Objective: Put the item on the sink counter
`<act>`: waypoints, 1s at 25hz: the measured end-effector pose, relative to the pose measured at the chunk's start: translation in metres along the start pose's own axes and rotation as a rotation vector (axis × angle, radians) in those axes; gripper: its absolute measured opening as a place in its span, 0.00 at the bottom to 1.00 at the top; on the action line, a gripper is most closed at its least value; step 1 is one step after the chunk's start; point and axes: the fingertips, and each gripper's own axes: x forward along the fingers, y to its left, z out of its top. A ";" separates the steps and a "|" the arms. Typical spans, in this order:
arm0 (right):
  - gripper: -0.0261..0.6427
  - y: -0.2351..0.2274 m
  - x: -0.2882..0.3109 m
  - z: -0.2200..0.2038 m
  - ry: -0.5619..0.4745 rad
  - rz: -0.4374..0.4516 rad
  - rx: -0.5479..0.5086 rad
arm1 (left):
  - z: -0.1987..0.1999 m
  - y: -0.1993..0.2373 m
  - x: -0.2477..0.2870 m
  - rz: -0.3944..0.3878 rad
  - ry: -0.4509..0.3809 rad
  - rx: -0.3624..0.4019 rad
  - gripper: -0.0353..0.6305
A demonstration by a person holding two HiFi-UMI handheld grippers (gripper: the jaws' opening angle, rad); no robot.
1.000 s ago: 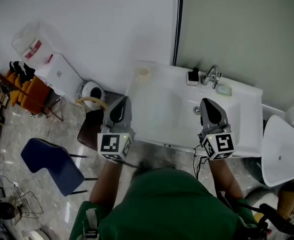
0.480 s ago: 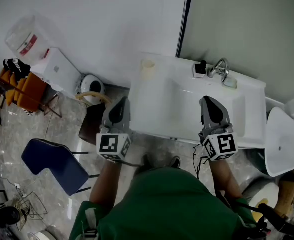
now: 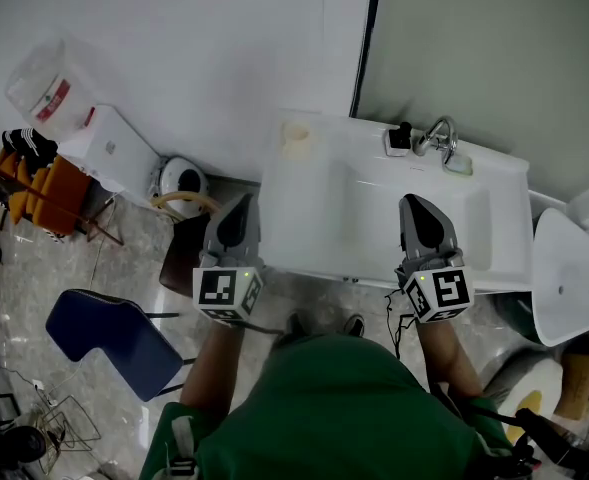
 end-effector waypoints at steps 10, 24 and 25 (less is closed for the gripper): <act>0.04 -0.004 0.003 -0.002 -0.006 0.030 0.018 | 0.000 -0.003 0.003 0.007 0.004 0.002 0.05; 0.04 -0.025 0.000 -0.005 -0.013 0.076 0.045 | -0.002 -0.026 0.011 0.045 0.021 0.019 0.05; 0.04 -0.028 -0.001 -0.006 -0.012 0.079 0.051 | -0.002 -0.029 0.011 0.048 0.022 0.020 0.05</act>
